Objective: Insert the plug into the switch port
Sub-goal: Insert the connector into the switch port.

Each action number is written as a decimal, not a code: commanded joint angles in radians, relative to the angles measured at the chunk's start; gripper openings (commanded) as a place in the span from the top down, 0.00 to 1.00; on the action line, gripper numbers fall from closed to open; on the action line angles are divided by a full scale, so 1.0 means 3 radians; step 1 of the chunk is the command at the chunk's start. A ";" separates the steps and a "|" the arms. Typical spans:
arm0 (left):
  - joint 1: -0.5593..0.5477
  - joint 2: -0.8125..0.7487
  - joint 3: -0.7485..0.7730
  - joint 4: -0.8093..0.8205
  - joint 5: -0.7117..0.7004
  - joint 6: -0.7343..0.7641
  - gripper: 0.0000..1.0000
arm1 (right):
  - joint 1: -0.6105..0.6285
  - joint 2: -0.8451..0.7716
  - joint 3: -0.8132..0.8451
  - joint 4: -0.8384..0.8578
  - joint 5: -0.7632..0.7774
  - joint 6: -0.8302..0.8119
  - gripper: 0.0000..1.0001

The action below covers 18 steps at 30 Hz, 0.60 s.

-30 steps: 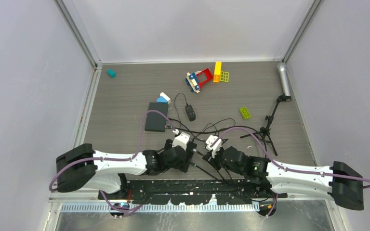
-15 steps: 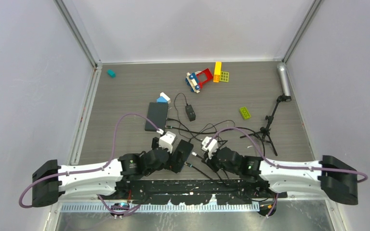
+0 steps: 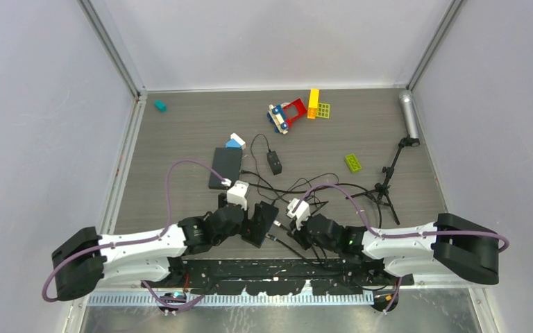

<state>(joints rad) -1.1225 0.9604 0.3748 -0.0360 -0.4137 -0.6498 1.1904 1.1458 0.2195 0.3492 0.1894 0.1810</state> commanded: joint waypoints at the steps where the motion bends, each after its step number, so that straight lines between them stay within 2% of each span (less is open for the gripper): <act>1: 0.0041 0.0321 0.0043 0.0504 0.0077 -0.0136 0.02 | 0.0017 0.0045 -0.0012 0.0157 0.0031 0.0131 0.99; 7: 0.0049 0.0606 0.0110 0.0648 0.0099 -0.0119 0.02 | 0.0020 0.0046 -0.0019 0.0155 -0.0051 0.0324 1.00; 18: 0.0058 0.0567 0.0039 0.0673 0.0070 -0.0176 0.05 | 0.0018 0.0126 0.0157 -0.0234 0.0006 0.0475 1.00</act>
<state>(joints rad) -1.1118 1.1473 0.3752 0.1230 -0.3752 -0.6926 1.1900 1.1595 0.2249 0.3233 0.1711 0.2810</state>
